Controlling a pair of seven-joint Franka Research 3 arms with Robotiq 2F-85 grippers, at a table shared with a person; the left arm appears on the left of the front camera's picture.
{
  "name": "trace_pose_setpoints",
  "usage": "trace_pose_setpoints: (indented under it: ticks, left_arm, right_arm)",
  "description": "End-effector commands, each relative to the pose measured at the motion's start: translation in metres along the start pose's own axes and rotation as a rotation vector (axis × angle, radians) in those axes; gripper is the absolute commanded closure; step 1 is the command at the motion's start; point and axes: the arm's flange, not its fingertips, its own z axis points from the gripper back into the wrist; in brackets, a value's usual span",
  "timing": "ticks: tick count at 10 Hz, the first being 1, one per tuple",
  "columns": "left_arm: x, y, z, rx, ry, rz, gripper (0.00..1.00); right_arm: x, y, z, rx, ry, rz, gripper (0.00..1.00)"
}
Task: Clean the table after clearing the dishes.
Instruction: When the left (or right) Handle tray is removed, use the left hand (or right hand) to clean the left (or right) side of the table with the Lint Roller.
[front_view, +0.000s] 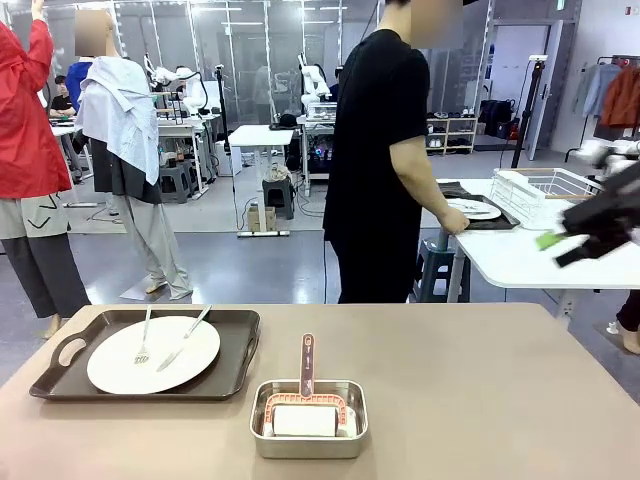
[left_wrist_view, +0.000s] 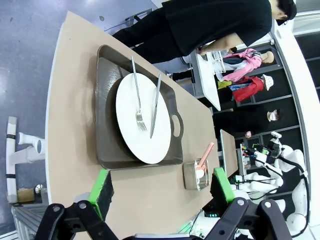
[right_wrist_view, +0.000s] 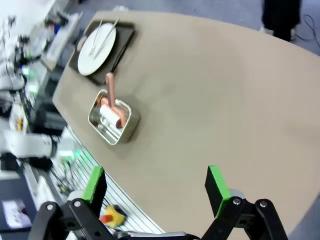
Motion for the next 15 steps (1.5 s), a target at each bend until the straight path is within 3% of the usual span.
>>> trace_pose_setpoints:
  ticks: [1, 3, 6, 13, 15]
  left_arm:
    - [-0.001, -0.001, 0.002, -0.006, -0.006, 0.002, 0.00]
    - [-0.001, -0.001, 0.002, -0.006, -0.006, 0.002, 0.00]
    - [-0.001, -0.001, 0.002, -0.006, -0.006, 0.002, 0.00]
    - [-0.001, -0.001, 0.002, -0.006, -0.006, 0.002, 0.00]
    - [-0.001, -0.001, 0.002, -0.006, -0.006, 0.002, 0.00]
  right_arm:
    - [0.019, 0.030, -0.057, -0.096, 0.104, 0.121, 0.00]
    - [0.034, 0.059, -0.111, -0.137, 0.201, 0.222, 0.00]
    - [0.034, 0.066, -0.142, -0.144, 0.260, 0.288, 0.00]
    - [0.037, 0.068, -0.137, -0.121, 0.235, 0.283, 0.00]
    - [0.093, 0.074, -0.164, -0.126, 0.368, 0.441, 0.00]
